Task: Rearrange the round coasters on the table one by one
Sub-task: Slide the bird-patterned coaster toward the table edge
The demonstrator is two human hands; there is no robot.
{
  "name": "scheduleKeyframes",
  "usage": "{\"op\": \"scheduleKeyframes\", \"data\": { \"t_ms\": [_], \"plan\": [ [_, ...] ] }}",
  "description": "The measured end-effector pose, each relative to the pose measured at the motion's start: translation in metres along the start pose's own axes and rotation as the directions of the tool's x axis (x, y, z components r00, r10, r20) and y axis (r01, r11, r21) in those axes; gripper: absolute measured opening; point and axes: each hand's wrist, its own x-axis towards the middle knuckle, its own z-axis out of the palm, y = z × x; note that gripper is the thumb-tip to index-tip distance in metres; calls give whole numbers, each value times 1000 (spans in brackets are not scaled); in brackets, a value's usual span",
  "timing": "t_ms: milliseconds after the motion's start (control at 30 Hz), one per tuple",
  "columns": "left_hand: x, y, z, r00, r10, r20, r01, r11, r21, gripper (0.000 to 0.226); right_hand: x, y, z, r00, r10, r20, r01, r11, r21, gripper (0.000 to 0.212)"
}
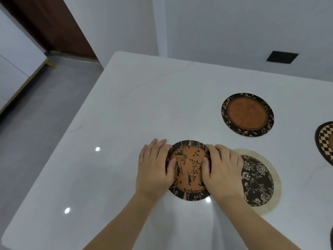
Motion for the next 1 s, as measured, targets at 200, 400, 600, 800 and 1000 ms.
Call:
{"op": "scheduleKeyframes", "data": {
  "t_ms": [200, 400, 600, 800, 1000],
  "plan": [
    [-1, 4, -4, 999, -36, -39, 34, 999, -40, 28, 0, 1, -3, 999, -33, -37, 37, 994, 107, 28],
    [-5, 4, 0, 994, -73, -87, 70, 997, -32, 38, -2, 2, -2, 999, -29, -34, 34, 988, 149, 29],
    [-2, 3, 1, 998, -44, -55, 43, 999, -27, 39, -3, 5, -7, 1000, 13, 5, -14, 967, 256, 30],
    [0, -23, -25, 963, -235, -131, 180, 925, -334, 22, 21, -62, -5, 999, -34, -1, 30, 866, 499, 32],
    [50, -130, -101, 870, -399, -291, 272, 879, -392, 25, 91, -176, 31, 992, -109, 57, 46, 758, 650, 35]
  ]
}}
